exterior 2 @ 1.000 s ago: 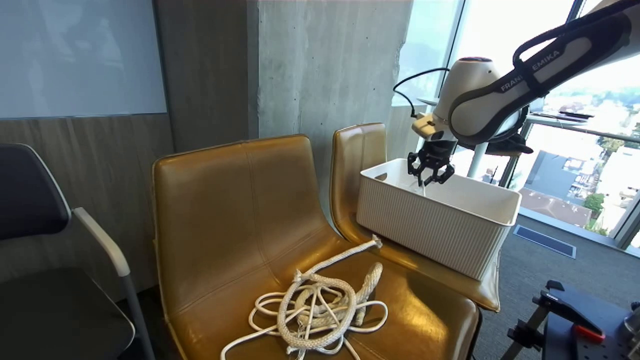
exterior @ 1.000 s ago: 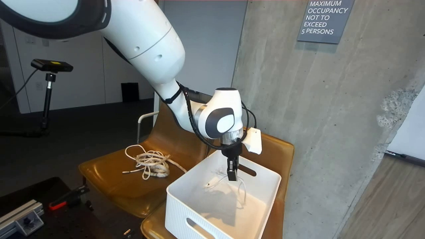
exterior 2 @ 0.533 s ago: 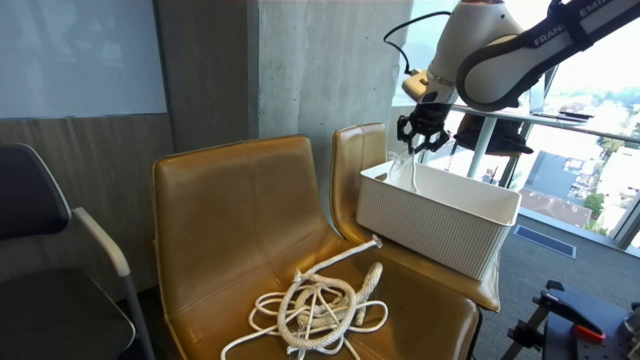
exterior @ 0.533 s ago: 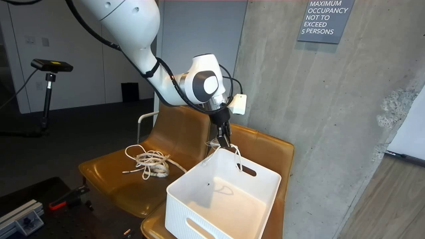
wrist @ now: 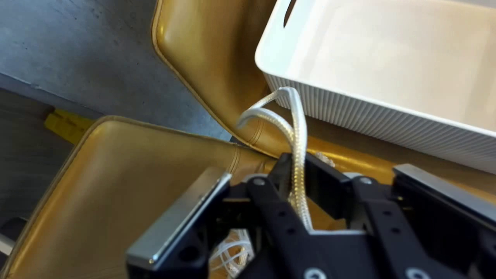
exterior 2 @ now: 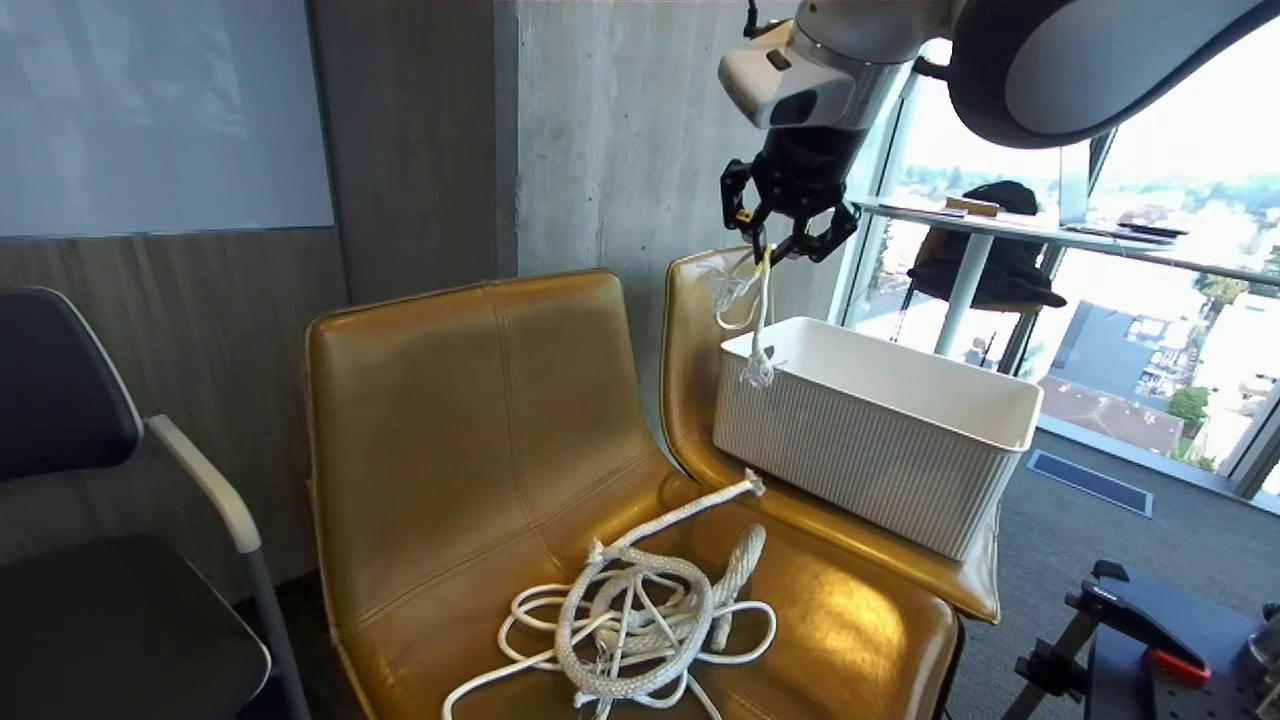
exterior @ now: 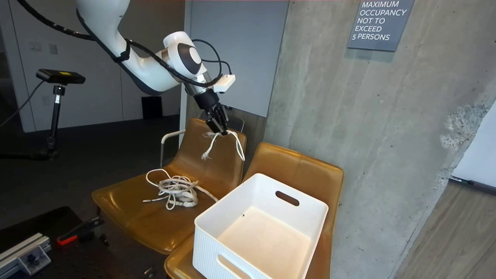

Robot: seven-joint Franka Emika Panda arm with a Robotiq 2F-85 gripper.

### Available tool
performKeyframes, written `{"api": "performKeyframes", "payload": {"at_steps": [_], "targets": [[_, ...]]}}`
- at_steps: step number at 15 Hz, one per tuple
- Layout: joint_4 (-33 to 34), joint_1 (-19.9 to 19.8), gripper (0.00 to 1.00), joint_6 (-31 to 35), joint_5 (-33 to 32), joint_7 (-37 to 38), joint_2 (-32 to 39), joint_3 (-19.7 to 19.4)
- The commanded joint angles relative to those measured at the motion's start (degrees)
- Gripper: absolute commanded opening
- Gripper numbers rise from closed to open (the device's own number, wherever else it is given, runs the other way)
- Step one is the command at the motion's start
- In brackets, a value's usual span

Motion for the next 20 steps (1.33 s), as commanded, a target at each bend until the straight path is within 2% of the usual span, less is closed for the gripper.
{"api": "performKeyframes", "payload": {"at_steps": [1, 4, 8, 9, 10, 12, 19, 20], "targets": [[-2.19, 2.89, 0.03, -5.53, -5.05, 9.76, -1.6, 4.45], [-2.68, 3.92, 0.03, -7.63, -4.75, 14.41, -0.27, 8.48], [-3.56, 4.3, 0.03, -6.44, -3.91, 19.56, 1.79, 11.91], [-3.44, 4.26, 0.18, -6.34, -3.38, 20.47, 2.2, 12.61], [-3.25, 4.18, 0.4, -6.27, -2.93, 21.23, 2.59, 13.22], [-2.85, 3.75, 0.43, -5.54, -1.58, 21.68, 3.39, 14.32], [-1.48, 1.02, 0.92, -3.08, 5.84, 17.99, 5.04, 15.25], [-2.44, 2.95, 0.75, -4.7, 3.36, 20.33, 4.17, 14.25]]}}
